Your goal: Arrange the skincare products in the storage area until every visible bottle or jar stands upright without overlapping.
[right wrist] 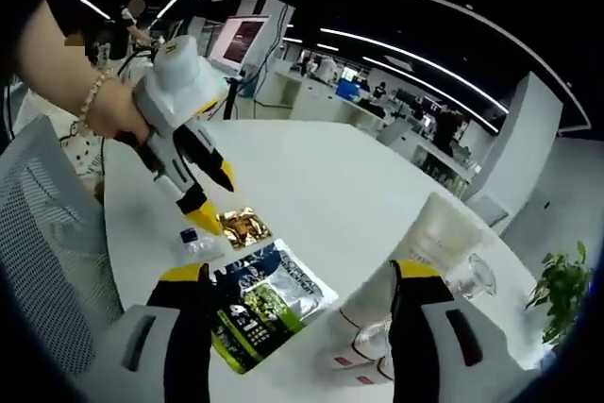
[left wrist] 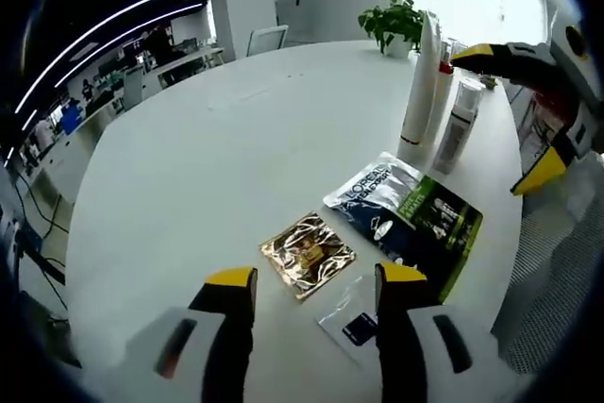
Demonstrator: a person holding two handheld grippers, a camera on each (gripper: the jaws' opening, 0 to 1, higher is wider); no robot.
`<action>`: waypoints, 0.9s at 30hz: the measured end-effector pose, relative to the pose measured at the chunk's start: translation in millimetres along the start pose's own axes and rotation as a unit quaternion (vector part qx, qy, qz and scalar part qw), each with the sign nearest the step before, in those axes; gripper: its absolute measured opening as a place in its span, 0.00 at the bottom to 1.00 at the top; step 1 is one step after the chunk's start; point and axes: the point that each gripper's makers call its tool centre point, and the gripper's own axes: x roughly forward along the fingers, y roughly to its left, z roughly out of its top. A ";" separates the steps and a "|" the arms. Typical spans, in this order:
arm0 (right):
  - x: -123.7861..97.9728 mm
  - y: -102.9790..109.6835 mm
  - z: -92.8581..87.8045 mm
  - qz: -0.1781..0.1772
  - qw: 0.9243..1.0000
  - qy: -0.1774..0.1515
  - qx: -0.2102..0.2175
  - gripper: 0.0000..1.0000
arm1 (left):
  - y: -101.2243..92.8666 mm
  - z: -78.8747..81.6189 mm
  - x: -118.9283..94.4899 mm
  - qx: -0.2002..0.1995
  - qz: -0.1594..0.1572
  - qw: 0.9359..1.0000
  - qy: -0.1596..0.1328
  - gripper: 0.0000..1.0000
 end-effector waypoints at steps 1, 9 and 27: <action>-3.6 -3.8 -1.7 -0.007 1.000 0.001 0.007 0.82 | -1.9 -0.5 -4.4 -0.001 -0.001 1.000 -0.001 0.55; -36.1 -32.3 -34.9 -0.057 0.996 0.027 0.060 0.91 | -6.8 -8.5 -26.4 -0.027 0.001 1.000 -0.006 0.64; -67.4 -58.6 -80.4 -0.075 0.978 0.032 0.191 1.00 | -24.8 -21.8 -74.5 -0.101 -0.015 0.994 -0.038 0.85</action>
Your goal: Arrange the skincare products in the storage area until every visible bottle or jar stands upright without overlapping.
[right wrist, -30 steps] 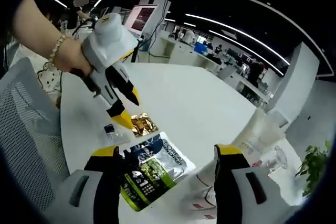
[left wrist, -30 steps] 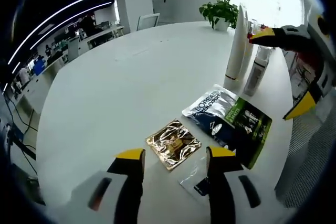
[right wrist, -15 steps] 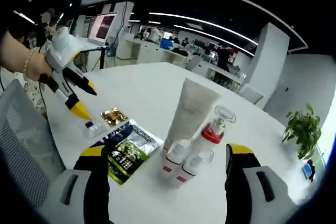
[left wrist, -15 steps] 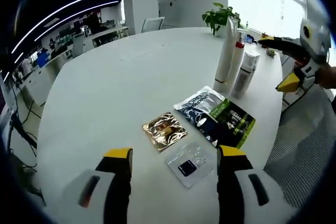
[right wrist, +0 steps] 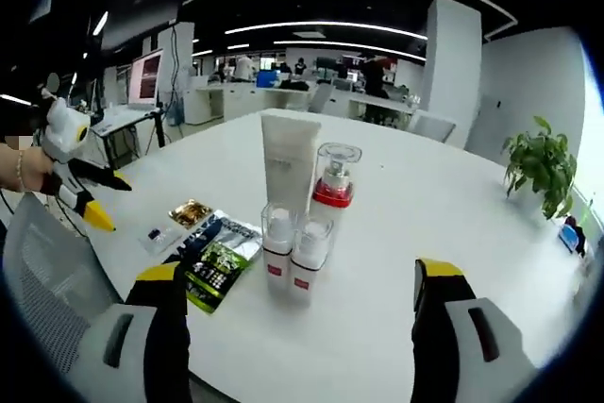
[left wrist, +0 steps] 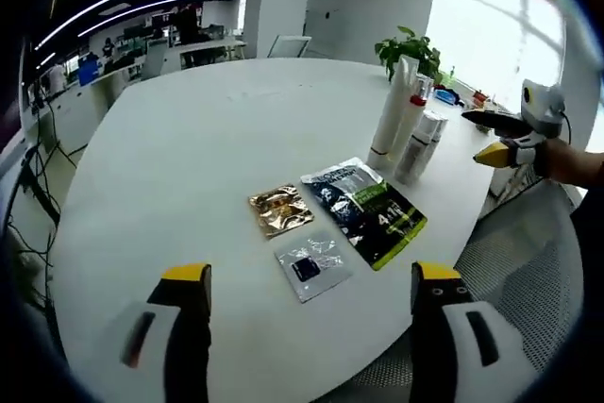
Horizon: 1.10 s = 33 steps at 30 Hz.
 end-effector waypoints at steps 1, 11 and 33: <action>-0.2 -0.4 -0.8 0.000 1.000 0.000 0.002 1.00 | -0.1 -0.8 -1.2 -0.003 0.000 1.000 0.003 0.86; 4.8 1.1 -13.3 0.003 1.000 0.010 0.012 1.00 | -14.2 -18.4 -5.4 -0.013 -0.011 1.000 0.017 0.96; 5.6 4.1 -20.2 0.006 1.000 0.024 0.004 1.00 | -10.6 -13.3 -3.1 -0.010 -0.007 1.000 0.006 0.95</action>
